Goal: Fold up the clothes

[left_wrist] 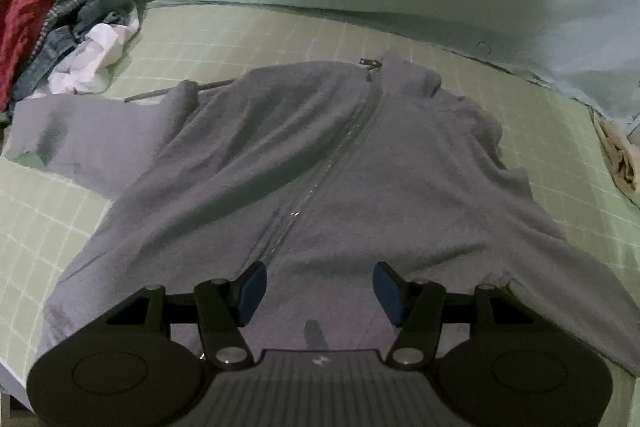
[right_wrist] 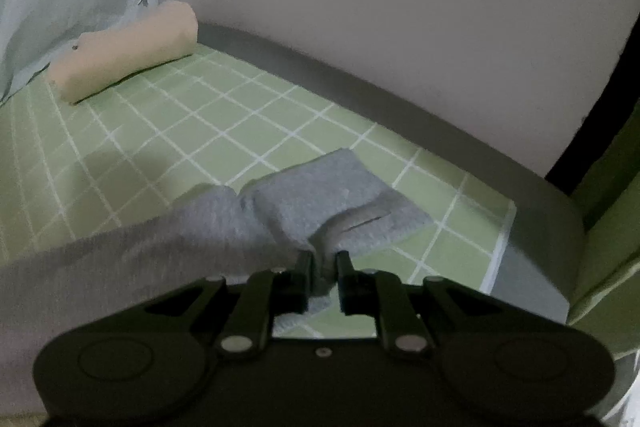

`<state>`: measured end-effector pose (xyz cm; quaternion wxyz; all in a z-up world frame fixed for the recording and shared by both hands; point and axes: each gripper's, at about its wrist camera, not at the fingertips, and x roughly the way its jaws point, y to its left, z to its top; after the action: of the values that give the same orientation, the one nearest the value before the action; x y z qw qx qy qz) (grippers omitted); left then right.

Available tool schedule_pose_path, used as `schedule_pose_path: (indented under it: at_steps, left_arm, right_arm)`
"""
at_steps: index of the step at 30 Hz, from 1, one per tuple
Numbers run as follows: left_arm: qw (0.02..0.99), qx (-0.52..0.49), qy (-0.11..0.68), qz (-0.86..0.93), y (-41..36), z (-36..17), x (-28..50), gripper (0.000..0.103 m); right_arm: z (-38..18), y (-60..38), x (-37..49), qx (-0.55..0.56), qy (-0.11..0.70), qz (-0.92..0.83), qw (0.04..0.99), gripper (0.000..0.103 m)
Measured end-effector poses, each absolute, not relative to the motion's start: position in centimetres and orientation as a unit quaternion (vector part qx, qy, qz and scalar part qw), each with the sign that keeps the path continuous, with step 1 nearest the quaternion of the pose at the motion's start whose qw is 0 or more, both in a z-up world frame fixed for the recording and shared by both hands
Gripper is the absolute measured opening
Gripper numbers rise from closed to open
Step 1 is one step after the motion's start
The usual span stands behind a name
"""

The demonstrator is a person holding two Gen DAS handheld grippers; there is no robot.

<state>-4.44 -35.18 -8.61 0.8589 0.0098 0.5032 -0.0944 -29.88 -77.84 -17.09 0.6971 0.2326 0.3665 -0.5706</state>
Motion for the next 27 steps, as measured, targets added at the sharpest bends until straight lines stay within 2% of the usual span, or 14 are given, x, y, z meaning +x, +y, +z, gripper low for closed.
schedule_pose_path:
  at_steps: [2, 6, 7, 9, 11, 17, 20, 27]
  left_arm:
    - [0.86, 0.006, 0.502, -0.091, -34.2, -8.4, -5.3, 0.06]
    - [0.861, 0.003, 0.503, -0.071, -31.5, -7.9, -7.1, 0.06]
    - [0.862, 0.002, 0.502, -0.064, -30.8, -7.7, -7.4, 0.06]
    - [0.864, 0.0, 0.502, -0.05, -29.3, -7.3, -8.0, 0.06]
    - [0.864, 0.006, 0.502, -0.035, -27.7, -6.8, -8.3, 0.06]
    - [0.863, 0.016, 0.505, 0.005, -23.0, -5.8, -8.8, 0.062]
    - [0.865, 0.013, 0.502, 0.018, -20.4, -5.3, -9.0, 0.067]
    - [0.866, -0.006, 0.499, 0.024, -13.2, -5.4, -6.8, 0.067]
  right_arm:
    - [-17.1, -77.5, -30.0, 0.236, 0.368, -0.567, 0.698, 0.028]
    - [-16.7, -76.4, -30.1, 0.246, 0.355, -0.567, 0.702, 0.063]
    - [-16.3, -75.9, -30.0, 0.242, 0.352, -0.568, 0.704, 0.067]
    - [-15.5, -74.5, -29.3, 0.221, 0.348, -0.565, 0.715, 0.09]
    - [-15.1, -72.8, -28.4, 0.202, 0.345, -0.551, 0.732, 0.097]
    - [-14.9, -66.1, -24.0, 0.165, 0.36, -0.456, 0.797, 0.102]
    - [-15.3, -61.7, -21.0, 0.164, 0.381, -0.384, 0.825, 0.103]
    - [-15.5, -51.0, -14.7, 0.143, 0.411, -0.249, 0.865, 0.103]
